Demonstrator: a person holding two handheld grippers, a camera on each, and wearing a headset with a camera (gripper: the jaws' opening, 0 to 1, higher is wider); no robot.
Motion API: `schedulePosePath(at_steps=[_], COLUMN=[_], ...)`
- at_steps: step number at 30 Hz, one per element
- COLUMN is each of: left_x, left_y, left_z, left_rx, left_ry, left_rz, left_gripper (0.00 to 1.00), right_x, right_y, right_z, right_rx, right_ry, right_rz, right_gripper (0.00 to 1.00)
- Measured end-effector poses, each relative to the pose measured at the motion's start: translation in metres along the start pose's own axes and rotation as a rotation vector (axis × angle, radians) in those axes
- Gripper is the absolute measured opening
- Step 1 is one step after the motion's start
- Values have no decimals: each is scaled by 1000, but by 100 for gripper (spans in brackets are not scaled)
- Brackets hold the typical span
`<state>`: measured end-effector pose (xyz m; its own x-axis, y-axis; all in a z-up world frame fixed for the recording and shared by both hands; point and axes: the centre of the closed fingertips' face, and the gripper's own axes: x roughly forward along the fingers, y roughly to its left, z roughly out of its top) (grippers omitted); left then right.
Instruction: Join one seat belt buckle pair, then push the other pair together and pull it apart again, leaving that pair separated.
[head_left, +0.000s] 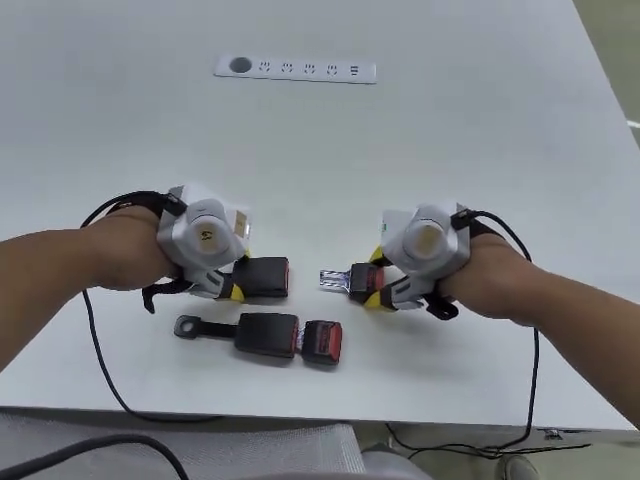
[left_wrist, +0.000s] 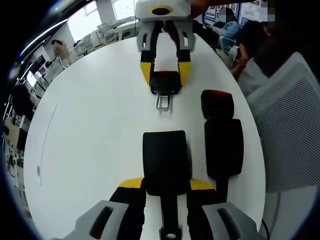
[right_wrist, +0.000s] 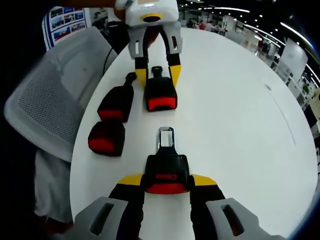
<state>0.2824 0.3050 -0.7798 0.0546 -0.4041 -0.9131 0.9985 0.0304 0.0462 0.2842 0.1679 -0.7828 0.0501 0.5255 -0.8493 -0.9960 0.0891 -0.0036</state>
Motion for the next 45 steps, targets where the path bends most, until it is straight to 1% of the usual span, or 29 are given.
schedulePosePath(at_steps=[3,6,8,11,14,16,17,18,20,24,26,27,28,33,39,41,45], left_x=[0,0,0,1,1,1,1,1,1,0,1,1,1,2,3,4,3], left_y=[0,0,0,0,0,-1,-1,-1,-1,-2,-2,-1,-1,-2,-1,-1,-2], left_z=[0,0,0,0,0,0,1,1,1,2,2,2,1,1,1,0,1], left_rx=[-4,-2,0,8,18,17,16,12,12,16,19,27,23,25,33,16,17], left_ry=[0,5,8,11,16,18,18,15,14,14,12,11,11,19,28,32,24], left_rz=[-4,-6,-6,-7,-8,-9,-9,-10,-11,-17,-21,-24,-23,-27,-40,-37,-39], left_gripper=[32,32,32,32,32,32,32,32,32,32,32,32,32,32,31,31,31], right_x=[6,13,11,16,16,20,19,18,18,20,26,26,26,27,27,26,29], right_y=[-1,1,5,6,8,7,7,6,7,8,7,7,8,7,7,7,6], right_z=[10,16,23,25,28,29,31,33,36,40,39,40,40,41,45,46,47], right_rx=[-1,-13,-20,-21,-26,-33,-42,-53,-47,-43,-32,-41,-39,-54,-50,-48,-39], right_ry=[-12,-9,-7,-5,-1,-1,1,-9,-14,-23,-34,-28,-25,-32,-18,-14,-12], right_rz=[-2,8,13,17,18,17,8,1,3,14,22,23,24,23,38,38,33], right_gripper=[32,32,32,32,32,32,32,32,32,32,32,32,32,31,30,30,30])
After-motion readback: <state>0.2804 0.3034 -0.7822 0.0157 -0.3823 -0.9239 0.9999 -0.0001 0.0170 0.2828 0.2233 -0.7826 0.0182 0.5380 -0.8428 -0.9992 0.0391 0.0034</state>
